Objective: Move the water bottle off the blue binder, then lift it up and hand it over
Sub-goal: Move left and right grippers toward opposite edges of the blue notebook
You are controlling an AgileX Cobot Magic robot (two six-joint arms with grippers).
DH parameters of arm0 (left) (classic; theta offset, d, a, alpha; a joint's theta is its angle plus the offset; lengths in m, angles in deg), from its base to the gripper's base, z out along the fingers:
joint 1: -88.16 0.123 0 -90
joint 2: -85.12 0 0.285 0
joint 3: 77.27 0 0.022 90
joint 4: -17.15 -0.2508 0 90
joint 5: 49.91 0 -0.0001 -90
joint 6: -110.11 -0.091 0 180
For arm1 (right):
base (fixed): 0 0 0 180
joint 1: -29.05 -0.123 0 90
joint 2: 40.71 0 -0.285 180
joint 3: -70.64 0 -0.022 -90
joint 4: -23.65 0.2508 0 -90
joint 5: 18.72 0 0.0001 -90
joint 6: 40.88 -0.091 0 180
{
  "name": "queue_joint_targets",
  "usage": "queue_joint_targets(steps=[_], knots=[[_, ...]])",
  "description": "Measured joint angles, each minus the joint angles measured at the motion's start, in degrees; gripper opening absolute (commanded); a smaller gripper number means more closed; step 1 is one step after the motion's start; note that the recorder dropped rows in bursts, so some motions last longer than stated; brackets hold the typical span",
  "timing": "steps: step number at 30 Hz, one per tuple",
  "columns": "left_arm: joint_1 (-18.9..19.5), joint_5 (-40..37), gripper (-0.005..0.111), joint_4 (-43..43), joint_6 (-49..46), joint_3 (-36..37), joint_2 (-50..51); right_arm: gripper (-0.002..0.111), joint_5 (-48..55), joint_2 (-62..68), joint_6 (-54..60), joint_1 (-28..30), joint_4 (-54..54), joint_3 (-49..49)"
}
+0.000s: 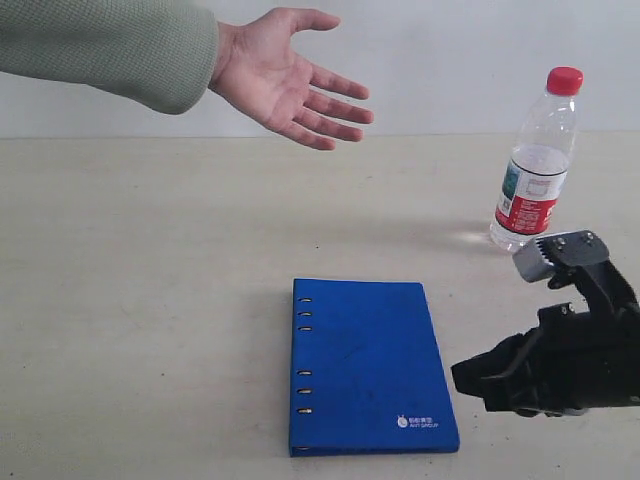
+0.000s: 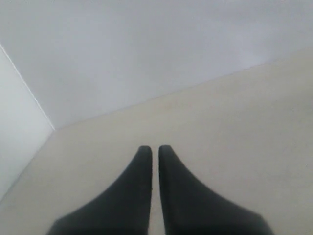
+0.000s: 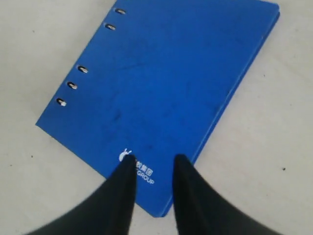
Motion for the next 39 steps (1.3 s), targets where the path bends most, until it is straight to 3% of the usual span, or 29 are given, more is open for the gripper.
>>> queue_joint_targets(steps=[3,7,13,16,19,24,28,33,39], knots=[[0.0,5.28,0.004,4.21,2.68,0.0,0.0,0.061,0.0,4.25,0.1,0.0,1.9,1.42],[0.0,12.17,0.004,12.19,11.49,0.0,0.0,0.061,-0.11,7.71,-0.32,0.0,3.04,2.95],[-0.11,16.24,0.004,17.33,24.07,0.0,0.0,0.061,-0.24,9.13,-0.45,0.0,4.07,3.33],[-1.18,18.84,0.004,11.54,31.84,0.0,0.35,0.061,-0.24,9.13,-0.54,0.0,4.68,3.33],[-3.62,24.77,0.004,-2.35,44.18,0.0,4.51,0.061,-0.24,9.13,-0.54,0.0,4.83,3.33],[-5.94,41.77,0.004,-31.75,65.95,-2.94,20.44,0.061,-0.24,9.13,-0.54,0.0,4.83,3.33],[-6.07,46.85,0.004,-43.0,70.3,-8.92,38.28,0.061,-0.13,9.13,-0.54,0.0,4.83,3.33],[-8.77,50.83,0.004,-48.46,70.46,-17.17,64.43,0.061,0.59,9.13,-0.54,0.0,4.83,3.33],[-21.4,38.32,0.004,-44.76,66.97,-27.96,90.59,0.061,0.72,9.13,-0.54,0.0,4.83,3.33]])
